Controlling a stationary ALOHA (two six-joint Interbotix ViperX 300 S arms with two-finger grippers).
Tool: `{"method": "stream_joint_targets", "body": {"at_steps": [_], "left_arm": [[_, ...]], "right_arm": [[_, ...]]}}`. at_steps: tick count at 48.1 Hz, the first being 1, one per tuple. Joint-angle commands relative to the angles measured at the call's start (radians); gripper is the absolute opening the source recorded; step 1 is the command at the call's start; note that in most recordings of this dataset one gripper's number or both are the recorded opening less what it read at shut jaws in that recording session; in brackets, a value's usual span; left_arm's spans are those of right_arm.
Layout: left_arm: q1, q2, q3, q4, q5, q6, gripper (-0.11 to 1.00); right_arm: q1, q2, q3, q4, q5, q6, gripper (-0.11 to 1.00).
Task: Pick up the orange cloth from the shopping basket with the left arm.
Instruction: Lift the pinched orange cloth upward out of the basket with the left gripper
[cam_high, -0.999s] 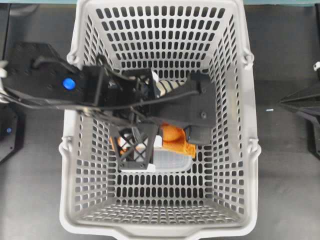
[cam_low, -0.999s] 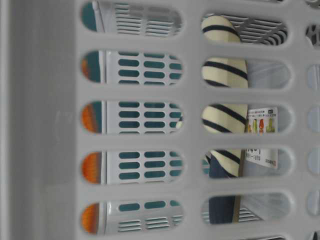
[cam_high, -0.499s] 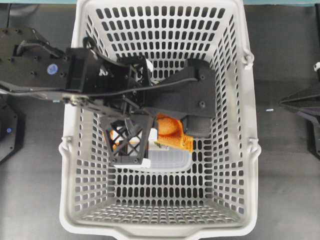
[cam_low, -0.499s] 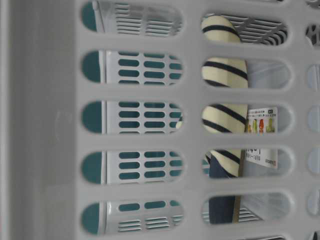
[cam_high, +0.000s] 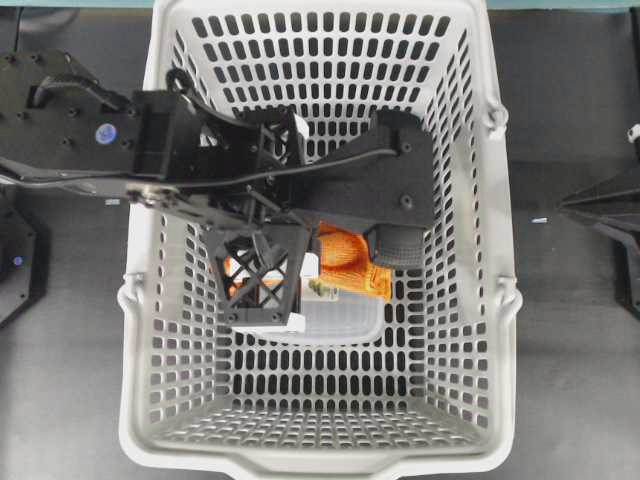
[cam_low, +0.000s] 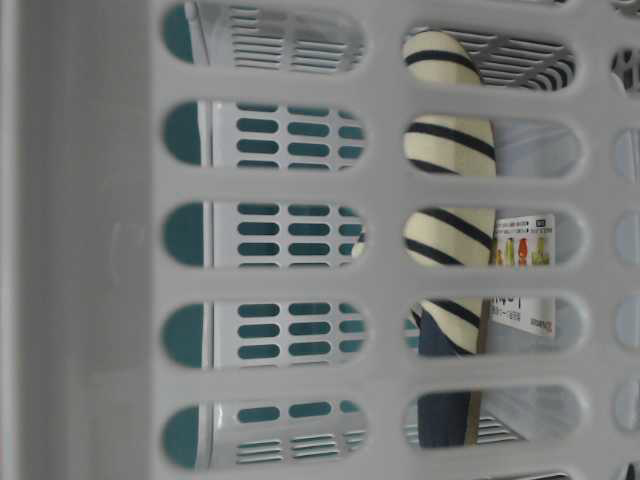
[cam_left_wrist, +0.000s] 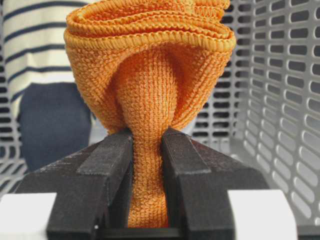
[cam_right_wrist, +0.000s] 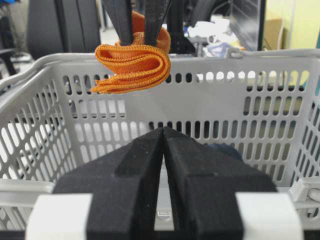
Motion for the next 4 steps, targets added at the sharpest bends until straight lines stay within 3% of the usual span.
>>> {"method": "stream_joint_targets", "body": {"at_steps": [1,4], "left_arm": [[-0.002,-0.023,-0.021,0.003,-0.006,-0.002,0.15],[0.0,-0.023,-0.021,0.003,-0.011,-0.002,0.15]], "right_arm": [[0.002,0.006,-0.006,0.003,-0.006,0.0,-0.01],[0.002,0.008,-0.006,0.003,-0.006,0.0,-0.01]]}}
